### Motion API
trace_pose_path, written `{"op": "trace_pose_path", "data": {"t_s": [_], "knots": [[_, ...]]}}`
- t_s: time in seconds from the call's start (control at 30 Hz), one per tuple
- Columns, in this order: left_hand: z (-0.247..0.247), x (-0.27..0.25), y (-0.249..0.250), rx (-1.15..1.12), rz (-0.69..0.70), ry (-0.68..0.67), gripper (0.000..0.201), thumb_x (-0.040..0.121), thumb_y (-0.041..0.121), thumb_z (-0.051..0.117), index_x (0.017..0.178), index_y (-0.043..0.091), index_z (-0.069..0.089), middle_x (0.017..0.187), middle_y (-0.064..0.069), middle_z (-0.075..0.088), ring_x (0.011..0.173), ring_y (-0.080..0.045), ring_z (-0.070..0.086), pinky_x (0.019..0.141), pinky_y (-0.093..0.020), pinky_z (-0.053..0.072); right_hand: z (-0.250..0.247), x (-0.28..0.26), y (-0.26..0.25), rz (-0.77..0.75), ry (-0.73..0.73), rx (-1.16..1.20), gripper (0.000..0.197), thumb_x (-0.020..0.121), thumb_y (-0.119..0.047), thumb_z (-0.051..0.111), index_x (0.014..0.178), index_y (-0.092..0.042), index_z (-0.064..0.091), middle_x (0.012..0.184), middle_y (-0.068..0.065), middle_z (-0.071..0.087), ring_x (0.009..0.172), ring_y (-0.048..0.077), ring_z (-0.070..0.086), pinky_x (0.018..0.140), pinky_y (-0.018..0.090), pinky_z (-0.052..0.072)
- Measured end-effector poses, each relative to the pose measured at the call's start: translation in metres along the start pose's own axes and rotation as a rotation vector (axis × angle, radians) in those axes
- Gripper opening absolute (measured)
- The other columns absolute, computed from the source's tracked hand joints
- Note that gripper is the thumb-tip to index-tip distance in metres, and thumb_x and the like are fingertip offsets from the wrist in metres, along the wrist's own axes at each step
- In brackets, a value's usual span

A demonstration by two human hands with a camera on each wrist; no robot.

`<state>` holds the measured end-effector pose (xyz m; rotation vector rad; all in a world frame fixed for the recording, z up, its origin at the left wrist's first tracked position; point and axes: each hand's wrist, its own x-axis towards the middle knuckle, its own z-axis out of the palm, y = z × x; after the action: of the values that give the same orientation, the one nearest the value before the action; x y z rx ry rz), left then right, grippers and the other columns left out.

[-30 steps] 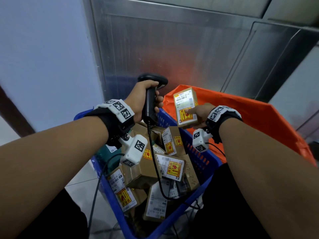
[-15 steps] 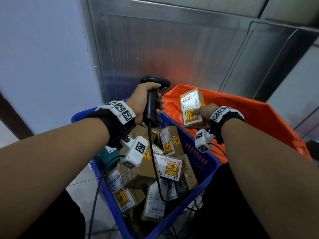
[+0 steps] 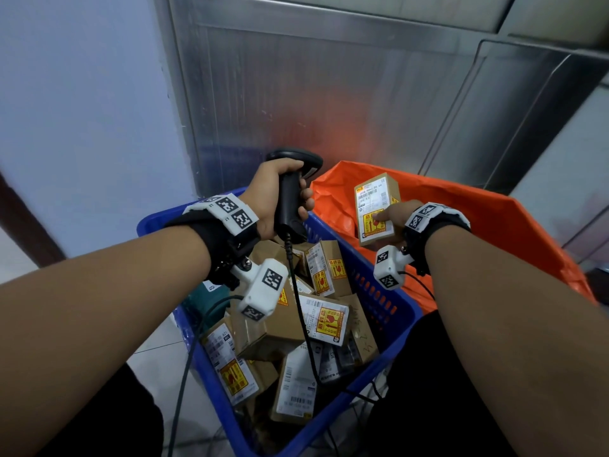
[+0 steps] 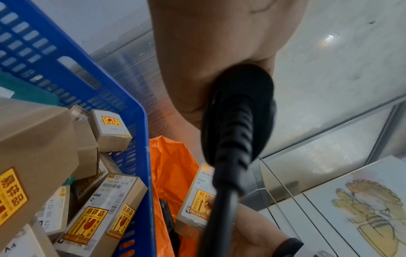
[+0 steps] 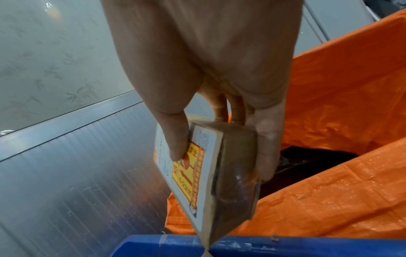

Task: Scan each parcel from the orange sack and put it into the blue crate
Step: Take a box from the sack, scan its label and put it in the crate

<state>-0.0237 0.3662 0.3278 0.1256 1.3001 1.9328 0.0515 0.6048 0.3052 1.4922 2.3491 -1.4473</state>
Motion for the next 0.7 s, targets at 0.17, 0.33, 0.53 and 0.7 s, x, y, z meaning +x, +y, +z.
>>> {"op": "trace_pose_path", "data": {"t_s": [0.17, 0.33, 0.53, 0.7], "knots": [[0.000, 0.002, -0.001, -0.024, -0.006, 0.006, 0.029, 0.092, 0.035, 0.058, 0.075, 0.012, 0.056, 0.067, -0.004, 0.057, 0.056, -0.016, 0.055, 0.044, -0.021, 0.043, 0.005, 0.006, -0.001, -0.042, -0.004, 0.028, 0.038, 0.079, -0.016, 0.082, 0.112, -0.009, 0.063, 0.098, 0.014, 0.075, 0.086, 0.035, 0.073, 0.086, 0.054, 0.058], [0.000, 0.003, -0.002, -0.016, -0.014, 0.006, 0.029, 0.092, 0.035, 0.058, 0.075, 0.013, 0.056, 0.067, -0.004, 0.057, 0.056, -0.017, 0.055, 0.044, -0.021, 0.043, 0.005, 0.007, -0.002, -0.076, -0.028, 0.031, 0.031, 0.083, -0.016, 0.079, 0.107, -0.007, 0.061, 0.094, 0.014, 0.074, 0.080, 0.030, 0.073, 0.072, 0.045, 0.062], [-0.002, 0.003, -0.003, -0.004, -0.052, 0.019, 0.029, 0.093, 0.035, 0.058, 0.075, 0.013, 0.055, 0.067, -0.004, 0.057, 0.054, -0.016, 0.055, 0.044, -0.020, 0.043, 0.013, 0.004, -0.006, -0.172, -0.145, -0.034, 0.028, 0.084, -0.022, 0.080, 0.102, -0.006, 0.066, 0.090, 0.011, 0.078, 0.082, 0.027, 0.076, 0.077, 0.045, 0.062], [-0.002, 0.004, -0.004, -0.003, -0.058, 0.023, 0.029, 0.092, 0.036, 0.058, 0.075, 0.013, 0.056, 0.067, -0.003, 0.057, 0.055, -0.016, 0.054, 0.044, -0.020, 0.044, 0.018, 0.002, -0.008, -0.204, -0.212, -0.126, 0.032, 0.082, -0.024, 0.081, 0.105, -0.006, 0.068, 0.090, 0.010, 0.078, 0.083, 0.028, 0.076, 0.080, 0.048, 0.061]]}}
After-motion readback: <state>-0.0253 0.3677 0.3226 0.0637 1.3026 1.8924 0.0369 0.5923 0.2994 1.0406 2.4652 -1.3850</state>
